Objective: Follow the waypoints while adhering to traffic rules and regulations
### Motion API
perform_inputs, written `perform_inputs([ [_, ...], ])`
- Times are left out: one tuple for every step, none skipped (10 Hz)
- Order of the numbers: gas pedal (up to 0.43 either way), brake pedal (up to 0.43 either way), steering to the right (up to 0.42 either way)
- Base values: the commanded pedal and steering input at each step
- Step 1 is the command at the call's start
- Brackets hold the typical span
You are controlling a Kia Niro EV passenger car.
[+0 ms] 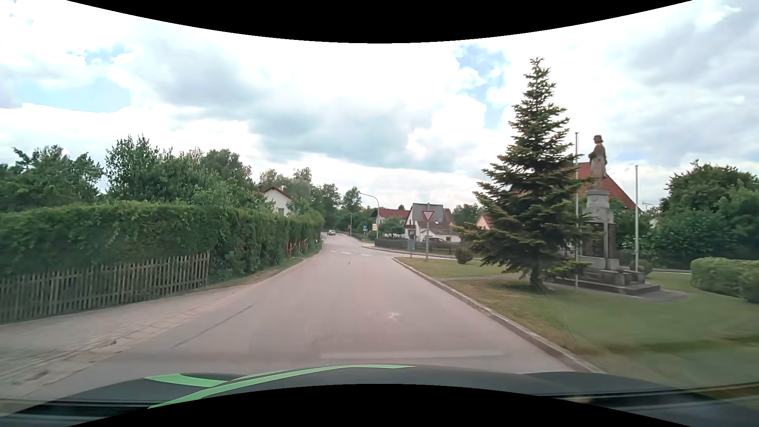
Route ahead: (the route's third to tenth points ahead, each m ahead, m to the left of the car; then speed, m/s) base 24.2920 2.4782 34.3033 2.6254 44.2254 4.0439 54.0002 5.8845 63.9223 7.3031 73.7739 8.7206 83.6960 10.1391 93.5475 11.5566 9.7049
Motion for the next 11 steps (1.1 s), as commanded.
perform_inputs([
  [0.169,0.000,-0.044],
  [0.169,0.000,-0.035],
  [0.138,0.000,-0.026],
  [0.110,0.000,-0.019],
  [0.079,0.000,-0.015],
  [0.000,0.000,-0.014],
  [0.000,0.000,-0.014],
  [0.000,0.000,-0.013],
  [0.000,0.000,-0.012],
  [0.000,0.000,-0.011],
  [0.000,0.000,-0.009],
])
